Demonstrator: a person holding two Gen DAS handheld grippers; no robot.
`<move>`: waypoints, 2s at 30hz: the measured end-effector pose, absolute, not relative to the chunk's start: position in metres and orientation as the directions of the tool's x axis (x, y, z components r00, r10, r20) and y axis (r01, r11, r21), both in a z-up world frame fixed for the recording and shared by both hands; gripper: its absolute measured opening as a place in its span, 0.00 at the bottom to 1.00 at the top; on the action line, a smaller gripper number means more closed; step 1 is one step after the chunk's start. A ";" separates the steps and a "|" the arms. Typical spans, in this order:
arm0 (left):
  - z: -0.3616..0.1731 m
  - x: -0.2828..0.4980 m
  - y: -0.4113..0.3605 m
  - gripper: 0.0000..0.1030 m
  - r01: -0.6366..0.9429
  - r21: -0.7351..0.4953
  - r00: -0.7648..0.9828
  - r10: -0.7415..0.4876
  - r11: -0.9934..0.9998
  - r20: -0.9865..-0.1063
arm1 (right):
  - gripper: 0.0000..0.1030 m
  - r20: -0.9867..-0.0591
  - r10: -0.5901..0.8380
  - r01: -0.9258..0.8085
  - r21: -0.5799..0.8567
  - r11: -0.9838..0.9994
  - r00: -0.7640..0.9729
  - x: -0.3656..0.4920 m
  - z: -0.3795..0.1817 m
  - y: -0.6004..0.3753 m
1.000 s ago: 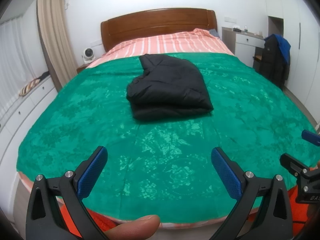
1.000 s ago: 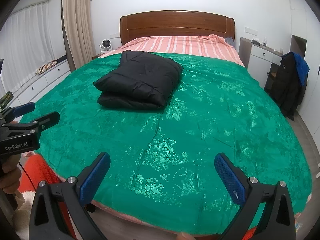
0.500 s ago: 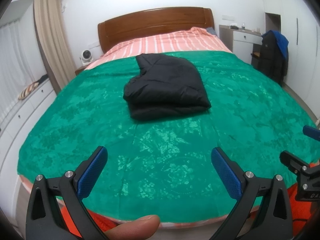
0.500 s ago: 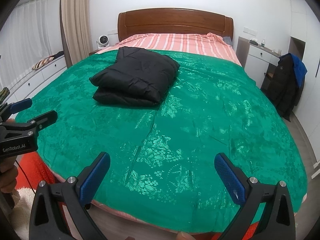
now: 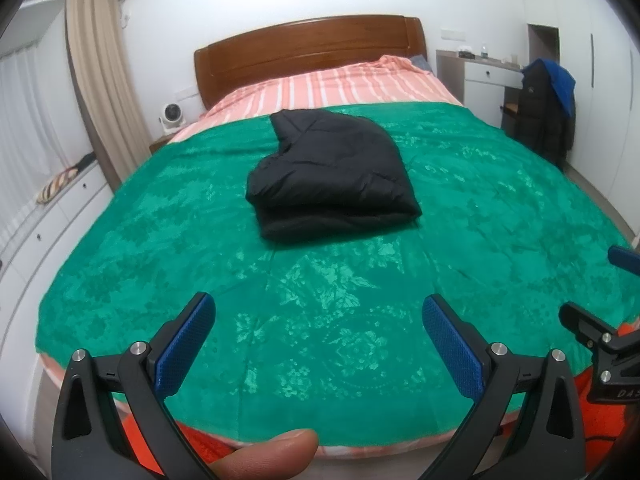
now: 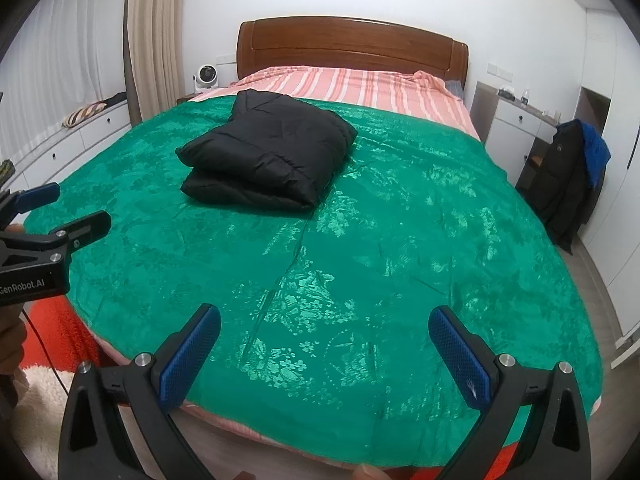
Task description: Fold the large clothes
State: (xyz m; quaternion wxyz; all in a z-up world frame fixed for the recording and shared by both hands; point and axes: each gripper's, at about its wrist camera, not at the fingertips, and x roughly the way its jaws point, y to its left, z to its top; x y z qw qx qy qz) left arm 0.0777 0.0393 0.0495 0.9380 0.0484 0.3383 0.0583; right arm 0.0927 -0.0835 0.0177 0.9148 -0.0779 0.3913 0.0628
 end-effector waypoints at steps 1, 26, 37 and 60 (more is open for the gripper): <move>0.050 0.078 0.040 1.00 -0.077 0.127 0.766 0.141 0.989 -0.627 | 1.00 -0.725 0.054 -0.176 -0.094 0.980 0.686 0.093 0.018 -0.083; 0.093 0.066 0.044 1.00 -0.069 0.126 0.794 0.131 0.990 -0.593 | 1.00 -0.746 0.124 -0.270 -0.078 0.960 0.655 0.092 0.051 -0.090; 0.080 0.062 0.042 1.00 -0.095 0.157 0.760 0.174 0.983 -0.627 | 1.00 -0.729 0.193 -0.227 0.053 0.972 0.657 0.092 0.061 -0.080; 0.070 0.061 0.054 1.00 -0.123 0.121 0.722 0.172 0.985 -0.670 | 1.00 -0.737 0.228 -0.266 0.068 0.962 0.636 0.092 0.061 -0.062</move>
